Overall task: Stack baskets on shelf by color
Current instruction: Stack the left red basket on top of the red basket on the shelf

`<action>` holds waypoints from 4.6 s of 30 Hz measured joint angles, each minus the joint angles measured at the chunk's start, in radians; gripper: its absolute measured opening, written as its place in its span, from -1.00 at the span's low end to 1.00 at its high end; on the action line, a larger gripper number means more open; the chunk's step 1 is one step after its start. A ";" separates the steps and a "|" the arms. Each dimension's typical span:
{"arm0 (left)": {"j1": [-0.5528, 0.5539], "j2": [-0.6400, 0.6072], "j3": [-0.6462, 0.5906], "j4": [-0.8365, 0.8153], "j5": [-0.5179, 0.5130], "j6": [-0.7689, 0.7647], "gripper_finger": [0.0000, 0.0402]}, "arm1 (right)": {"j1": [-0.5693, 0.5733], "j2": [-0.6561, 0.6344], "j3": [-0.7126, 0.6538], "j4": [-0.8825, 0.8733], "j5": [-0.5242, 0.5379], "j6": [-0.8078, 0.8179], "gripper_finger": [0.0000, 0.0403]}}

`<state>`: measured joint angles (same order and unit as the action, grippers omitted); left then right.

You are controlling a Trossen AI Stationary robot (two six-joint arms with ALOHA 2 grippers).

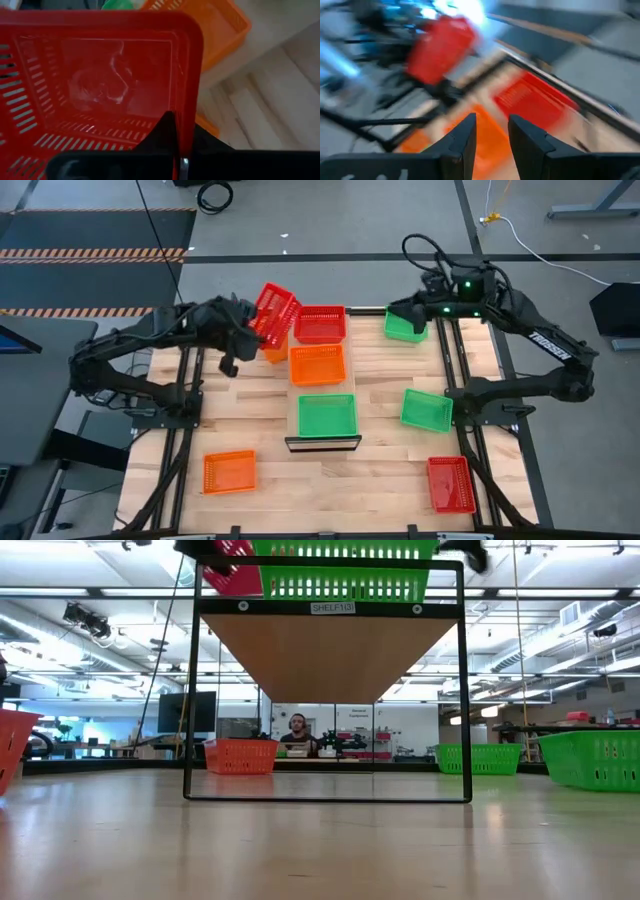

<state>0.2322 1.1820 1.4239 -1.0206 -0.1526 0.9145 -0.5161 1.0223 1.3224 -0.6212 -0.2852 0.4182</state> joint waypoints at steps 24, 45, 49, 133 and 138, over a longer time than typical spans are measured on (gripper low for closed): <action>0.032 0.079 0.001 0.008 0.122 0.233 -0.98 | 0.115 0.402 0.019 0.641 -0.067 0.152 -0.42; 0.078 0.091 0.001 -0.025 0.081 0.283 -0.98 | 0.063 0.776 0.987 -0.388 -0.001 0.003 -0.22; 0.092 0.122 0.001 -0.026 0.077 0.340 -0.98 | 0.101 0.820 0.986 -0.376 -0.004 0.007 -0.22; 0.052 0.071 0.280 0.040 -0.372 -0.545 0.07 | 0.102 0.870 0.985 -0.701 0.497 0.594 -0.94; 0.052 0.072 0.280 0.038 -0.371 -0.592 0.01 | 0.151 0.876 0.985 -0.747 0.585 0.684 -0.94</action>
<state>0.2844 1.2537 1.7042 -0.9825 -0.5236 0.3221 -0.3646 1.8984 2.3074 -1.3678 0.3001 1.1020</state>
